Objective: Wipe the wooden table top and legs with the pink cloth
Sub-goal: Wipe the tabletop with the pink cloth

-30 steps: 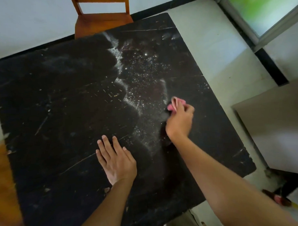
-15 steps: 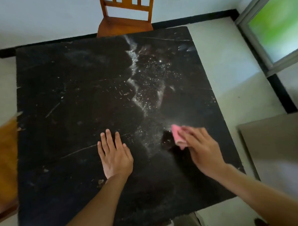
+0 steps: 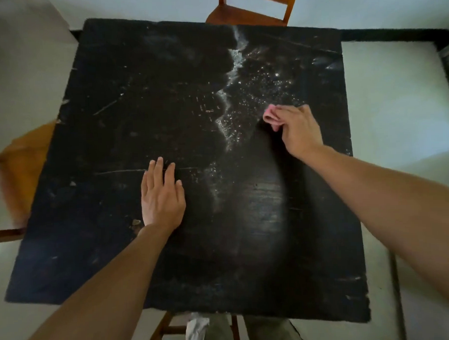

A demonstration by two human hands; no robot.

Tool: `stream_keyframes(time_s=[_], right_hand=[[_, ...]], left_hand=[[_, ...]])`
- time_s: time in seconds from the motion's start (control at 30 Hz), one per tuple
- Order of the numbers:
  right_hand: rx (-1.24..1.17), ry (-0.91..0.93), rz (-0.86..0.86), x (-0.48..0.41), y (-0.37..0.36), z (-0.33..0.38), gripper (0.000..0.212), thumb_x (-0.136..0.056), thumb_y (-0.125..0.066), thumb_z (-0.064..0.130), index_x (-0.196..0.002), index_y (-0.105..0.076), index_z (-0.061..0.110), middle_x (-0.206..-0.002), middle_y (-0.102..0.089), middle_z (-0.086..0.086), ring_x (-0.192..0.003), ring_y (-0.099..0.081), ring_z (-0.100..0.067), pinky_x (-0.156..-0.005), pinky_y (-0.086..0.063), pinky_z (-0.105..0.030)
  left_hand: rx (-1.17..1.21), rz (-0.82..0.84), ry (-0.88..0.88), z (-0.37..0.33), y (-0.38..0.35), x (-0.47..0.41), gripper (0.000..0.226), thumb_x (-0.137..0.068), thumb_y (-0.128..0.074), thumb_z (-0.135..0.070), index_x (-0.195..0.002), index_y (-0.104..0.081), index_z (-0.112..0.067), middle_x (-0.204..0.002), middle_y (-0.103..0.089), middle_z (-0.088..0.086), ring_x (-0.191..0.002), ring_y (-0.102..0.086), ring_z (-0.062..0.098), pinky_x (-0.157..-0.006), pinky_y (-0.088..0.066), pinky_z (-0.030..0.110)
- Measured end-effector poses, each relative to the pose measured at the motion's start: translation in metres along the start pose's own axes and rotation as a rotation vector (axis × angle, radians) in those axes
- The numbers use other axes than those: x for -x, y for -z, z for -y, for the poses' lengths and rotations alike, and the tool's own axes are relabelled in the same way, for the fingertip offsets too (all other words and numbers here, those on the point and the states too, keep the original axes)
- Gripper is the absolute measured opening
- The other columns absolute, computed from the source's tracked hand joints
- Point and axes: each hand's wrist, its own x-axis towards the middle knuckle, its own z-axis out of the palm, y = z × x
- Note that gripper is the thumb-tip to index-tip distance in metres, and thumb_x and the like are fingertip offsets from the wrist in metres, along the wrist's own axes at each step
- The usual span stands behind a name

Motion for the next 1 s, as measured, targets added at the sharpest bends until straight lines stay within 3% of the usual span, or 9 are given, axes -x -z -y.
stream_keyframes(time_s=[0.13,0.23,0.4,0.47,0.57,0.77,0.83,0.9,1.0], right_hand=[[0.067,0.208,-0.101,0.032,0.019,0.027,0.045,-0.091,-0.047,0.002,-0.133,-0.057,0.013,-0.135,-0.058,-0.002,-0.104,-0.049,-0.031,-0.081,-0.050,-0.045],[0.020,0.428,-0.092,0.096,-0.006,0.066,0.041,-0.090,-0.047,0.013,-0.128,-0.062,0.011,-0.135,-0.060,-0.002,-0.099,-0.048,-0.026,-0.071,-0.052,-0.043],[0.050,0.771,0.254,0.183,-0.055,0.111,0.070,-0.072,-0.078,0.028,-0.137,-0.051,0.020,-0.139,-0.053,0.003,-0.109,-0.047,-0.020,-0.080,-0.052,-0.033],[0.054,0.788,0.286,0.177,-0.067,0.108,0.076,-0.070,-0.081,0.028,-0.138,-0.049,0.021,-0.137,-0.054,0.005,-0.108,-0.046,-0.019,-0.078,-0.052,-0.032],[-0.026,0.674,0.121,0.129,-0.075,0.096,0.049,-0.082,-0.069,0.019,-0.131,-0.059,0.016,-0.133,-0.060,0.001,-0.099,-0.046,-0.023,-0.069,-0.054,-0.040],[-0.058,0.042,0.027,-0.014,-0.018,0.055,0.046,-0.090,-0.039,-0.006,-0.119,-0.065,0.018,-0.134,-0.059,0.001,-0.104,-0.045,-0.030,-0.085,-0.050,-0.048],[-0.057,0.074,-0.097,-0.018,-0.002,0.064,0.039,-0.091,-0.042,-0.007,-0.108,-0.066,0.019,-0.125,-0.064,0.002,-0.098,-0.043,-0.020,-0.081,-0.051,-0.042],[-0.087,0.212,-0.167,0.007,-0.004,0.090,0.045,-0.088,-0.049,-0.009,-0.125,-0.063,0.015,-0.129,-0.063,0.000,-0.097,-0.044,-0.017,-0.078,-0.049,-0.034],[-0.124,0.395,-0.075,0.067,-0.034,0.129,0.054,-0.083,-0.061,-0.004,-0.134,-0.058,0.015,-0.137,-0.058,0.003,-0.092,-0.050,-0.022,-0.072,-0.051,-0.035]], left_hand=[[0.013,-0.043,0.151,0.021,0.009,0.019,0.048,-0.099,-0.043,-0.027,-0.142,-0.038,-0.006,-0.155,-0.024,0.017,-0.145,-0.015,0.032,-0.118,-0.014,0.048],[-0.017,-0.027,0.240,0.041,0.017,0.027,0.051,-0.099,-0.042,-0.030,-0.143,-0.037,-0.006,-0.155,-0.023,0.017,-0.145,-0.014,0.033,-0.118,-0.014,0.049],[-0.015,0.001,0.265,0.053,0.014,0.031,0.052,-0.100,-0.036,-0.033,-0.147,-0.029,-0.012,-0.159,-0.012,0.010,-0.147,-0.005,0.027,-0.120,-0.005,0.044],[-0.005,-0.003,0.270,0.054,0.013,0.031,0.052,-0.100,-0.036,-0.033,-0.147,-0.028,-0.013,-0.160,-0.011,0.009,-0.147,-0.004,0.025,-0.120,-0.004,0.043],[0.006,-0.003,0.271,0.055,0.014,0.030,0.052,-0.100,-0.035,-0.033,-0.147,-0.028,-0.013,-0.160,-0.011,0.008,-0.147,-0.003,0.024,-0.120,-0.003,0.042],[0.003,-0.005,0.255,0.056,0.014,0.030,0.051,-0.099,-0.035,-0.033,-0.146,-0.032,-0.012,-0.159,-0.014,0.010,-0.147,-0.007,0.027,-0.120,-0.007,0.045],[0.001,-0.001,0.250,0.057,0.013,0.030,0.051,-0.099,-0.036,-0.033,-0.145,-0.032,-0.012,-0.159,-0.015,0.010,-0.147,-0.008,0.027,-0.119,-0.008,0.045],[0.002,0.008,0.253,0.057,0.014,0.029,0.051,-0.099,-0.036,-0.033,-0.146,-0.032,-0.012,-0.159,-0.014,0.010,-0.147,-0.006,0.027,-0.119,-0.008,0.045],[-0.009,0.031,0.261,0.058,0.014,0.029,0.052,-0.099,-0.035,-0.034,-0.147,-0.030,-0.012,-0.160,-0.011,0.009,-0.147,-0.004,0.026,-0.120,-0.006,0.045]])
